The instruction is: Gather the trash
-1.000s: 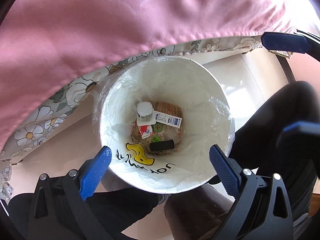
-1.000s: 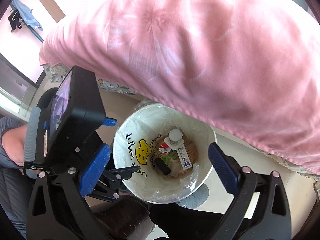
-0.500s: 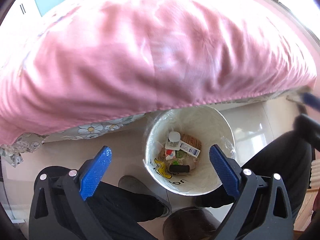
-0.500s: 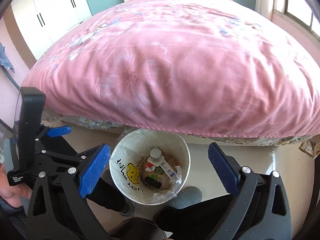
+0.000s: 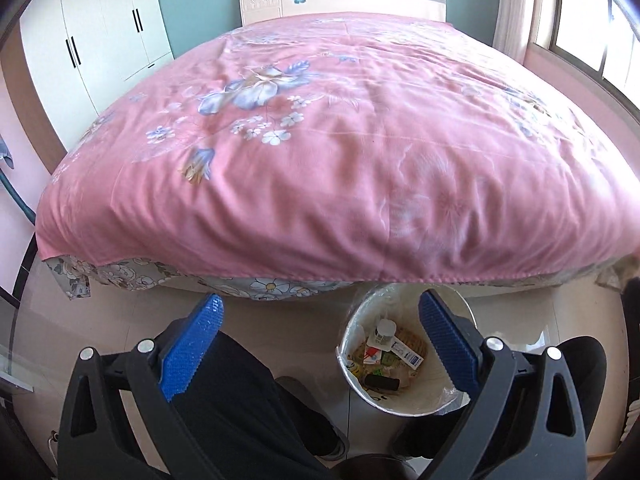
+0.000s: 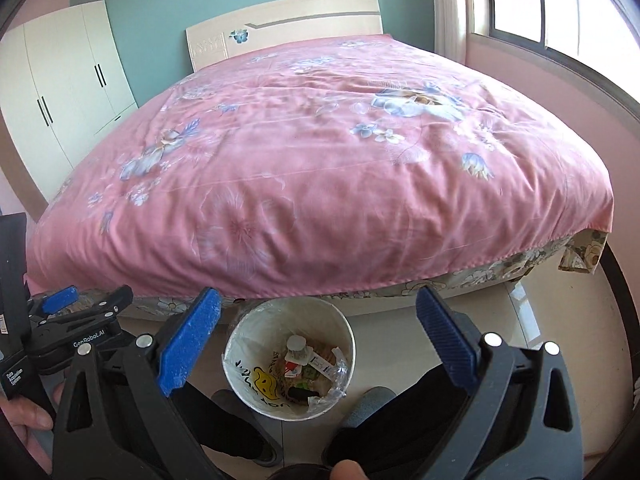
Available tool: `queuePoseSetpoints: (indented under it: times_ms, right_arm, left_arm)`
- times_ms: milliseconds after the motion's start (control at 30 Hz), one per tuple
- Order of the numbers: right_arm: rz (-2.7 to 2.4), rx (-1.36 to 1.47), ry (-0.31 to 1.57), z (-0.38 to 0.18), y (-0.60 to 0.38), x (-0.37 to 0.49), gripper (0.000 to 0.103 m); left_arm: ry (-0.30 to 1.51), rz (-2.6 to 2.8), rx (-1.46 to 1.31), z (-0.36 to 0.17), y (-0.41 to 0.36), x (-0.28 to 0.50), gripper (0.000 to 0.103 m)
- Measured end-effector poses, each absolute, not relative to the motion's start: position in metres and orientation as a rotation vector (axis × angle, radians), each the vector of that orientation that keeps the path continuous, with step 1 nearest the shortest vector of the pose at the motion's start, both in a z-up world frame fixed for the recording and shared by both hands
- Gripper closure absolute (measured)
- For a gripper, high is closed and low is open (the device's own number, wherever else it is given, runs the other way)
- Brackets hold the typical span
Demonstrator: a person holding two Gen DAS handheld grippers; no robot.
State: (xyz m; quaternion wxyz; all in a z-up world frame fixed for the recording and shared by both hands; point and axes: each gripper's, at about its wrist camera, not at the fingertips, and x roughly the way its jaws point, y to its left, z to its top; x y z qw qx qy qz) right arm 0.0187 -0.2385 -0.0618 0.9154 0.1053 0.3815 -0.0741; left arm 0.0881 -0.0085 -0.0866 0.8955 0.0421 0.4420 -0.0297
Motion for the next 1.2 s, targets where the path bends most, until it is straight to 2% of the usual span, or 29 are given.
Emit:
queuePoseSetpoints:
  times_ms: [533, 933, 1200]
  right_arm:
    - [-0.253, 0.237, 0.709, -0.023, -0.217, -0.029, 0.007]
    - [-0.304, 0.225, 0.643, -0.005, -0.207, -0.058, 0.007]
    - [-0.29, 0.216, 0.657, -0.005, -0.201, -0.055, 0.007]
  left_arm:
    - [0.847, -0.039, 0.043, -0.042, 0.002, 0.044, 0.004]
    - [0.704, -0.013, 0.04, 0.001, 0.004, -0.002, 0.004]
    - [0.717, 0.006, 0.014, 0.005, 0.012, -0.002, 0.004]
